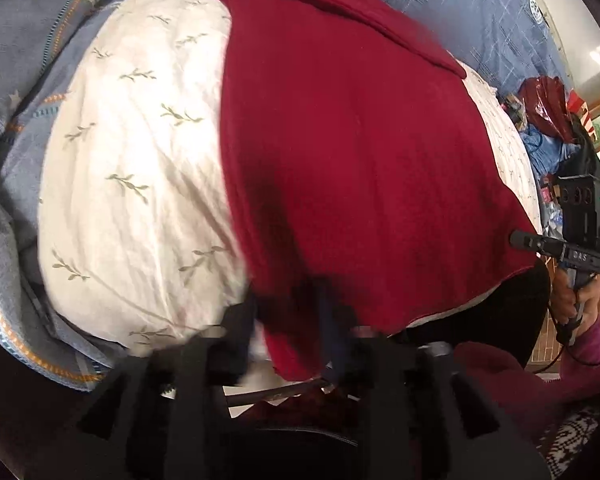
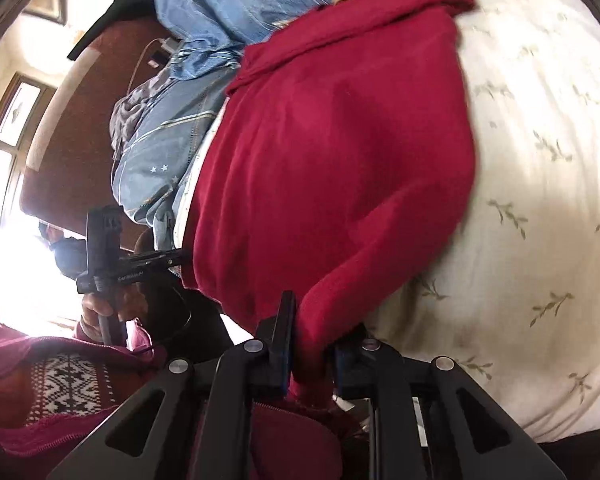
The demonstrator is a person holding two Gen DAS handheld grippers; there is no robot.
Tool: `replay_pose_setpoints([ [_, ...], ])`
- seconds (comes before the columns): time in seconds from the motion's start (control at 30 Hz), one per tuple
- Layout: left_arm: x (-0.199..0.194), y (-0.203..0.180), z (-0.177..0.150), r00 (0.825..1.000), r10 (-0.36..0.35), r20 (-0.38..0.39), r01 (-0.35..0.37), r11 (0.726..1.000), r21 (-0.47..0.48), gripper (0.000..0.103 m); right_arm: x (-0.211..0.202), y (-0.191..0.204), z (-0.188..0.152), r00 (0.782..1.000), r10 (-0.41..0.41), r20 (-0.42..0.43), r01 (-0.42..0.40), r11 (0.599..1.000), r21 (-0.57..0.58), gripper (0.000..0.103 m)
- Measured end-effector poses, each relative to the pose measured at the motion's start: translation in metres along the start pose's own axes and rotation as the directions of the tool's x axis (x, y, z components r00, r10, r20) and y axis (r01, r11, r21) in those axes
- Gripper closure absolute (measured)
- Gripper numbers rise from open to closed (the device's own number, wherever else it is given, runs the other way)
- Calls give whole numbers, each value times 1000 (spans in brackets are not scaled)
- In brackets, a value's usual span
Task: Fold small clothes
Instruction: 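Close both tools on the sweater edge side by side, then lift the sweater edge with both tools, fold it over, and open both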
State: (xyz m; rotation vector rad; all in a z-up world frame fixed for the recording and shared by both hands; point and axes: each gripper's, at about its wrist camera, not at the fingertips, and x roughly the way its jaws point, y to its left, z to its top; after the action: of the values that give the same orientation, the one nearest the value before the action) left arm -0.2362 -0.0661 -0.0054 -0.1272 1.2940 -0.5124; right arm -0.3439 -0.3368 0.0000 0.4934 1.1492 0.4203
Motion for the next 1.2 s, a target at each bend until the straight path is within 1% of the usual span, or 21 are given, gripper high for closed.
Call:
replay_pose_setpoints([
  [0.03, 1, -3, -1, 1000, -12, 0, 12, 1000, 3, 57, 1, -3, -1, 1000, -4, -6, 4, 1000, 12, 86],
  [0.07, 1, -5, -2, 1000, -12, 2, 12, 1000, 9, 55, 3, -4, -2, 1000, -14, -16, 14, 1000, 18, 86],
  [0.13, 4, -7, -2, 1000, -2, 2, 2, 1000, 14, 55, 5, -5, -4, 1000, -18, -23, 19, 1000, 24, 86],
  [0.23, 5, -7, 0, 1000, -6, -3, 6, 1000, 14, 57, 11, -6, -6, 999, 5, -33, -3, 999, 40, 86],
  [0.3, 5, -6, 0, 1000, 24, -3, -23, 999, 27, 81, 16, -4, -8, 999, 0, -45, 2, 999, 42, 86],
  [0.33, 6, -7, 1, 999, 35, -6, -35, 999, 25, 98, 17, -4, -8, 999, -8, -49, 10, 999, 37, 89],
  [0.37, 7, -3, 2, 1000, 22, -12, -22, 1000, 12, 98, 16, -2, -8, 999, -11, -44, 12, 1000, 25, 90],
  [0.4, 4, 0, 4, 1000, -14, -13, 14, 1000, -11, 98, 13, 1, -7, 1000, 4, -26, -3, 1000, 18, 91],
  [0.43, 1, 2, 4, 999, -33, -7, 33, 999, -9, 98, 7, 4, -6, 1000, 23, 0, -23, 1000, 10, 91],
  [0.5, -10, 1, 9, 997, -78, 23, 78, 997, 4, 98, -8, 14, 2, 996, 58, 64, -57, 998, -14, 92],
  [0.6, -35, 2, 23, 981, -162, 103, 161, 987, 18, 98, -29, 27, 14, 987, 69, 143, -63, 997, -49, 92],
  [0.67, -51, 5, 37, 965, -206, 164, 205, 979, 25, 99, -44, 33, 26, 974, 79, 213, -67, 996, -62, 92],
  [0.7, -59, 8, 47, 951, -235, 203, 236, 972, 18, 98, -51, 35, 33, 965, 88, 248, -73, 995, -68, 92],
  [0.73, -62, 11, 53, 943, -249, 221, 252, 968, 12, 98, -56, 37, 40, 956, 95, 276, -78, 994, -73, 92],
  [0.8, -69, 18, 73, 923, -275, 267, 288, 958, -7, 98, -62, 39, 56, 946, 88, 311, -68, 995, -75, 92],
  [0.83, -71, 20, 85, 915, -278, 293, 292, 956, -6, 98, -63, 41, 65, 941, 83, 328, -61, 995, -77, 92],
  [0.93, -77, 21, 119, 898, -256, 358, 265, 964, 24, 98, -69, 45, 98, 921, 56, 385, -22, 995, -93, 92],
  [1.0, -74, 22, 144, 890, -250, 381, 255, 966, 38, 98, -70, 46, 124, 909, 56, 413, -16, 995, -101, 92],
  [1.07, -69, 24, 177, 886, -227, 405, 229, 972, 43, 98, -66, 45, 154, 899, 28, 436, 19, 994, -104, 92],
  [1.13, -58, 29, 202, 886, -199, 418, 207, 978, 28, 98, -58, 40, 179, 896, 2, 445, 48, 994, -101, 92],
  [1.2, -44, 41, 229, 890, -167, 423, 189, 982, -11, 99, -48, 34, 208, 894, -36, 447, 82, 993, -83, 92],
])
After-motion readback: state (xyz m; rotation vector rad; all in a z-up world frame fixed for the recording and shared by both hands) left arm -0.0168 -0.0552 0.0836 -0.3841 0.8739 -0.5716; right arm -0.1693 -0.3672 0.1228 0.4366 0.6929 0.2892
